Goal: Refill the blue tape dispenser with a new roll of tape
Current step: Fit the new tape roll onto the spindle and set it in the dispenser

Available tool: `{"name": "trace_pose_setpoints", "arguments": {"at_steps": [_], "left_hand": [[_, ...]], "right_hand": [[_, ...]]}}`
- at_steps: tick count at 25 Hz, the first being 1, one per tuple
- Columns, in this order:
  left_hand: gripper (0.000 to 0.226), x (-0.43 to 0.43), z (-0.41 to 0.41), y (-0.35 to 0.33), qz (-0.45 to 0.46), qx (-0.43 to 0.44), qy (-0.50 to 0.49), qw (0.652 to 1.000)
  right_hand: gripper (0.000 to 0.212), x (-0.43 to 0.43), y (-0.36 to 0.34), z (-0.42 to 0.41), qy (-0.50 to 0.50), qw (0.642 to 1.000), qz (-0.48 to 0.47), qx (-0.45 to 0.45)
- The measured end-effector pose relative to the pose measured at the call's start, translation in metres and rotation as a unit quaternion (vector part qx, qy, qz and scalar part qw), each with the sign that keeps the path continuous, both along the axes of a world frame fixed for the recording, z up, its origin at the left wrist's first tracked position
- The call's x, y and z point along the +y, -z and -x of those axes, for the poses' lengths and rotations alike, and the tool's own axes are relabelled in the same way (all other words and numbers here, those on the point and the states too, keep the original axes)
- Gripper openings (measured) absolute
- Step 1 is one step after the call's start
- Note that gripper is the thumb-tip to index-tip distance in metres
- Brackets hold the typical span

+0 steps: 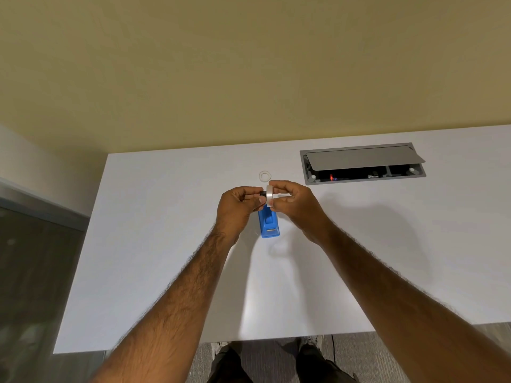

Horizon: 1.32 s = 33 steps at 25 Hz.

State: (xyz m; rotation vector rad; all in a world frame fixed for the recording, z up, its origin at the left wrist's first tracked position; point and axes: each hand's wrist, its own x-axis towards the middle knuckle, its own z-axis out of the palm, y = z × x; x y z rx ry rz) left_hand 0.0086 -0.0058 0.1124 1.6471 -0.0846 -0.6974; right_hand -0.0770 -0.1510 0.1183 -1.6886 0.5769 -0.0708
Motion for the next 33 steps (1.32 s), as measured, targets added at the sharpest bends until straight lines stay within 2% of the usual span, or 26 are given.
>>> {"name": "trace_pose_setpoints", "arguments": {"at_steps": [5,17,23,25,27,30,33], "left_hand": [[0.025,0.002,0.004,-0.002,0.012,-0.009,0.038,0.999],[0.021,0.002,0.011,0.0,-0.018,-0.009,0.033,0.999],[0.02,0.011,0.023,0.015,-0.044,-0.008,0.035,0.998],[0.02,0.014,0.026,0.021,-0.057,-0.008,0.026,0.998],[0.018,0.015,0.03,0.028,-0.061,-0.004,0.017,0.998],[0.018,0.011,0.034,0.033,-0.062,0.001,0.002,0.998],[0.018,0.008,0.032,0.038,-0.066,0.007,-0.009,0.998]], "right_hand": [[0.046,0.002,-0.001,0.004,-0.007,1.0,-0.018,0.003],[0.046,0.003,-0.001,0.014,-0.02,0.999,-0.041,0.018],[0.053,0.004,0.0,0.016,-0.086,0.992,0.051,0.076],[0.051,0.007,0.004,0.017,-0.104,0.985,0.114,0.079],[0.04,0.011,0.011,0.017,-0.126,0.973,0.182,0.069],[0.009,0.014,0.02,0.011,-0.152,0.958,0.226,0.089],[0.015,0.016,0.025,0.005,-0.149,0.947,0.264,0.101]]}}
